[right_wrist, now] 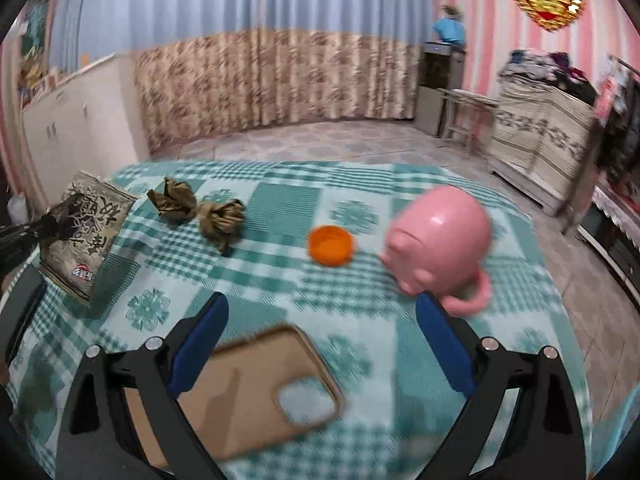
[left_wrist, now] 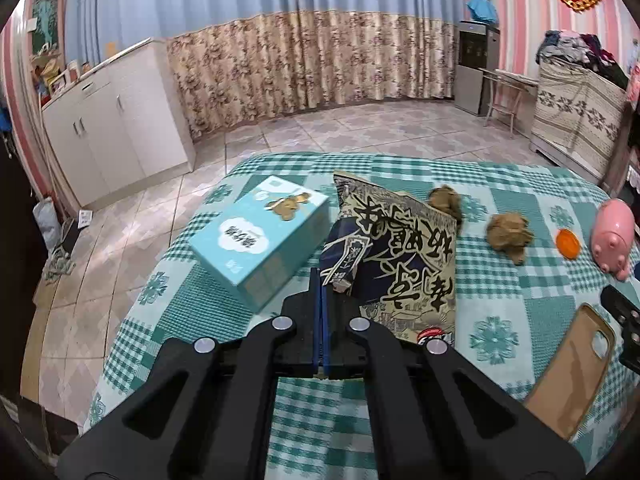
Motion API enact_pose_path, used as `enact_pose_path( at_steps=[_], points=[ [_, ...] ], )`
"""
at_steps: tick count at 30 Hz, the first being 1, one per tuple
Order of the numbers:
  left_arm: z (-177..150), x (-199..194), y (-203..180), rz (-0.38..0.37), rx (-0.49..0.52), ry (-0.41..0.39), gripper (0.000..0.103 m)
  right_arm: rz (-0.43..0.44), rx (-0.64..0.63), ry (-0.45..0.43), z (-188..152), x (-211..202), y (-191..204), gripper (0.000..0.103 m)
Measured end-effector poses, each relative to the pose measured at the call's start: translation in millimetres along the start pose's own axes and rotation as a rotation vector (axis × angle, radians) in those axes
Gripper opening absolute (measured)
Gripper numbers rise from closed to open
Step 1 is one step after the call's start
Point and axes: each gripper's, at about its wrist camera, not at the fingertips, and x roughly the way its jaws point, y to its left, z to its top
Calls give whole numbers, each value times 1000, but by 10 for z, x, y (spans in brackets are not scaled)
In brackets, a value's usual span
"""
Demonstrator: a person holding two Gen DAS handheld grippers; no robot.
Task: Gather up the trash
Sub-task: 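Grasp the printed snack bag edge with the left gripper and lift it, then grasp the small orange cup with the right gripper while the left holds the snack bag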
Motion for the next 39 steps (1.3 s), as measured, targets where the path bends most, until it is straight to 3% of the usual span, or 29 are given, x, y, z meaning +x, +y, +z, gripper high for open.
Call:
enact_pose_path(
  at_steps=[3,5,7,19,21,23,25,30,39],
  points=[
    [33,24,91,-9,-21,-6,0,-15,-40,55,108,270,87,88],
    [49,38,124,-8,-27,-10,0,-11,-38,90,141,384,83,75],
    [53,52,166,-17,-37,-5,0,-2,-33,121,182,496,94,69],
    [29,128,113,-13,-33,16,0,-58,-25,193,337,868,85,65],
    [24,135,119,-8,-35,19,0,-59,-36,194,360,887,94,61],
    [22,145,119,-2,-32,20,0,-46,-31,194,389,906,98,48],
    [21,145,110,1,-26,17,0,-43,-37,187,383,900,103,41],
    [25,131,77,9,-9,7,0,-56,-93,139,339,766,213,41],
    [47,79,52,5,-6,-13,0,-63,-199,33,45,69,371,40]
  ],
)
